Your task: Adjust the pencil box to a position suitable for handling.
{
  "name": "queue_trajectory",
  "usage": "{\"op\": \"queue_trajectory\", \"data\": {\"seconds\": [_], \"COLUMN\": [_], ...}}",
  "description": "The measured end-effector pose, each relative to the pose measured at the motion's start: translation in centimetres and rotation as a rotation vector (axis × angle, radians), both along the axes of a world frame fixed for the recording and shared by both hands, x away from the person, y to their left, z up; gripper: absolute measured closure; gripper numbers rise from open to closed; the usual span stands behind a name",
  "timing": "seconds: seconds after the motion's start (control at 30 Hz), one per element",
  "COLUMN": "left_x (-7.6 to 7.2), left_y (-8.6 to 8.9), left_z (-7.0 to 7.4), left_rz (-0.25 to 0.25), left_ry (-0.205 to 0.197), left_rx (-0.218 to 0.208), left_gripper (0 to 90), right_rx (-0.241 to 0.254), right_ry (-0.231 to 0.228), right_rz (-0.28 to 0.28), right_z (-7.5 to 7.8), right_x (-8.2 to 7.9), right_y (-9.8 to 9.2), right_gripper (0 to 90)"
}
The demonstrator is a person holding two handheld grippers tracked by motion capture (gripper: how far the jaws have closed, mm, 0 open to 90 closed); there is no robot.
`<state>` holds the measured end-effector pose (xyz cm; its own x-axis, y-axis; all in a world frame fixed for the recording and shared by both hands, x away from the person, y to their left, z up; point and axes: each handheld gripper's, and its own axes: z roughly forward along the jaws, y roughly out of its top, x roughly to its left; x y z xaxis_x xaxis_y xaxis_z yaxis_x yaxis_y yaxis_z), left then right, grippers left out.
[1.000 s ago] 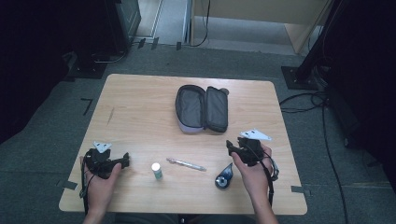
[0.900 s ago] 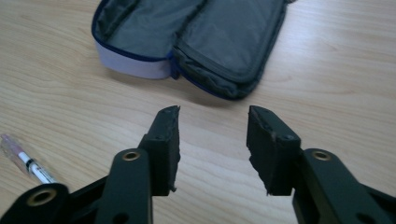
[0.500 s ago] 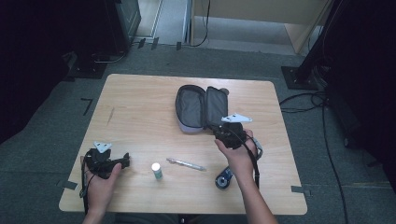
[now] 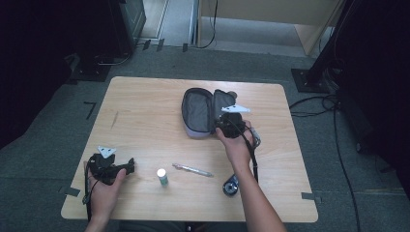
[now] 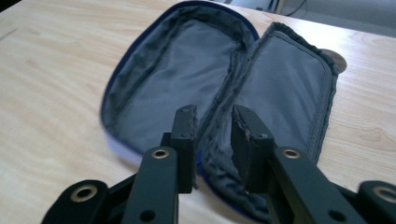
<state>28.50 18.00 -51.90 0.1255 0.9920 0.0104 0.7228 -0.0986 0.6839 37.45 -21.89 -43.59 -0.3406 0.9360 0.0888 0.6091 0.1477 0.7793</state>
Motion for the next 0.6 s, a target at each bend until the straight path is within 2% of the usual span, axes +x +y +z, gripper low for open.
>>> {"op": "queue_trajectory", "data": {"seconds": [0.07,0.2,0.37,0.43,0.5,0.6], "left_x": [0.0,0.1,0.1,0.1,0.1,0.1], "left_y": [0.0,0.0,0.0,0.0,0.0,0.0], "left_z": [0.0,0.0,0.0,0.0,0.0,0.0], "left_rz": [0.001,-0.002,-0.006,-0.006,-0.006,-0.007], "left_ry": [-0.001,-0.002,-0.002,-0.002,-0.002,-0.002], "left_rx": [-0.002,-0.001,-0.001,0.0,0.0,-0.001], "left_gripper": [0.0,0.0,0.0,0.0,0.0,0.0], "right_rx": [0.01,-0.003,-0.027,-0.074,-0.084,-0.128], "right_ry": [0.013,0.058,0.091,0.099,0.102,0.115], "right_rz": [-0.029,-0.014,-0.008,-0.014,-0.019,-0.026], "right_z": [-0.5,-1.4,-1.9,-2.2,-2.4,-2.7], "right_x": [0.6,1.4,1.7,2.0,2.1,2.4], "right_y": [0.0,0.6,1.8,2.4,2.5,2.6], "right_gripper": [71.3,76.5,75.4,75.4,76.1,84.9]}}
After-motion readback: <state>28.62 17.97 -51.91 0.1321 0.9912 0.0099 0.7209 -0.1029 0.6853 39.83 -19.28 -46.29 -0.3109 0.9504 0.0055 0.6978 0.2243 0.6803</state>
